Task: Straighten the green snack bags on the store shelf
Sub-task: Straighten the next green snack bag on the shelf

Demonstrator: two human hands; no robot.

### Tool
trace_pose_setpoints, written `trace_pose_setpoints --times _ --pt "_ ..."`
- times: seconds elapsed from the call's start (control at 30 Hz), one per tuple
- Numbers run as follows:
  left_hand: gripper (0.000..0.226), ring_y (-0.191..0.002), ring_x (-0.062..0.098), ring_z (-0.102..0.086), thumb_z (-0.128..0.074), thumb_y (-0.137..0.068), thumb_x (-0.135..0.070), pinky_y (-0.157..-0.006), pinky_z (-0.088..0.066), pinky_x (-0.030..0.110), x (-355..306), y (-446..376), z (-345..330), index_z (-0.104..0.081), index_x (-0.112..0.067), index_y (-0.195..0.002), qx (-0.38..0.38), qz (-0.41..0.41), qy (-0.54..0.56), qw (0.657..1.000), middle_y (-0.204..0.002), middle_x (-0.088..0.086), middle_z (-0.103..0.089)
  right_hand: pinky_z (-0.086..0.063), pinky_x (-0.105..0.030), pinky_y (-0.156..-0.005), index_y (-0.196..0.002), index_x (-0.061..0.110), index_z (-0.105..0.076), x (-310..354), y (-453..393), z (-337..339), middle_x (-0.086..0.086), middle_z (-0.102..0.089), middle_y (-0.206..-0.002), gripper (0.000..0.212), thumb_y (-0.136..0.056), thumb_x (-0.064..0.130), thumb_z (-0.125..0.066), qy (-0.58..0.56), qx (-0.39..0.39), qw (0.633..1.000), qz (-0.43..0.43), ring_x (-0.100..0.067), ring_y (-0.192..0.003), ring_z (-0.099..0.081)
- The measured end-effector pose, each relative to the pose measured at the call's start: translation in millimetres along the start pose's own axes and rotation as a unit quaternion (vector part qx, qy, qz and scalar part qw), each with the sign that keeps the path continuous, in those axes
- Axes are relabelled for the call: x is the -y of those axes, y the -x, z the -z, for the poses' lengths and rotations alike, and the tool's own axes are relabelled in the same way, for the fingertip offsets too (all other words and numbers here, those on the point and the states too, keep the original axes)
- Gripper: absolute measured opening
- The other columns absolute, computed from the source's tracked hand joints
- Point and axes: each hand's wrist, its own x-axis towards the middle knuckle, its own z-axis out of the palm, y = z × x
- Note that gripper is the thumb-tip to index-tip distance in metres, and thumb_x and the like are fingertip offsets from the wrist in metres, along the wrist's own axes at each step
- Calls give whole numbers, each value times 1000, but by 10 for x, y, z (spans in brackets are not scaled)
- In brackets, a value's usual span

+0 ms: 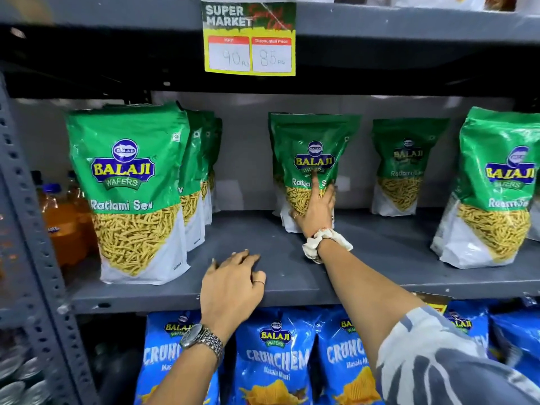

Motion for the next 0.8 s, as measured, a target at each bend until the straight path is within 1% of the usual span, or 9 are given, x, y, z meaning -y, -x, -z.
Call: trace_pose_setpoints --times 0.23,0.4,0.57,0.67,0.8 --pt "55 -112 17 -60 -26 -75 -37 -101 -42 47 5 4 -21 -65 -25 -111 -7 8 2 1000 -124 -2 -65 -30 -59 -111 -151 31 -8 50 144 142 -28 -10 -155 105 -75 20 -79 -15 -6 1000 7 -47 -143 -11" --pt "58 -113 16 -59 -22 -76 -38 -102 -42 46 -2 14 -5 -64 -25 -113 -2 3 -2 1000 -124 -3 -64 -31 -56 -109 -152 32 -8 70 363 296 -27 -14 -153 110 -71 20 -82 -22 -15 999 26 -48 -139 -20" --pt "58 -110 17 -61 -22 -76 -37 -99 -42 46 -19 22 15 -65 -23 -113 -5 -1 1 1000 -122 0 -66 -33 -56 -107 -151 34 -10 119 625 487 -26 -12 -154 109 -70 17 -82 -43 -23 998 42 -46 -141 -18" --pt "62 -114 17 -58 -18 -76 -39 -102 -40 46 -20 30 32 -62 -23 -117 1 -6 -2 1000 -127 0 -63 -33 -54 -107 -150 35 -11 150 796 619 -24 -12 -155 109 -70 16 -82 -52 -27 997 50 -44 -141 -17" --pt "67 -118 16 -55 -14 -75 -40 -105 -36 44 -21 29 34 -60 -24 -120 10 -1 -8 1000 -131 0 -59 -33 -52 -108 -150 34 -15 198 1030 786 -22 -16 -154 109 -67 18 -84 -60 -43 995 63 -43 -140 -23"
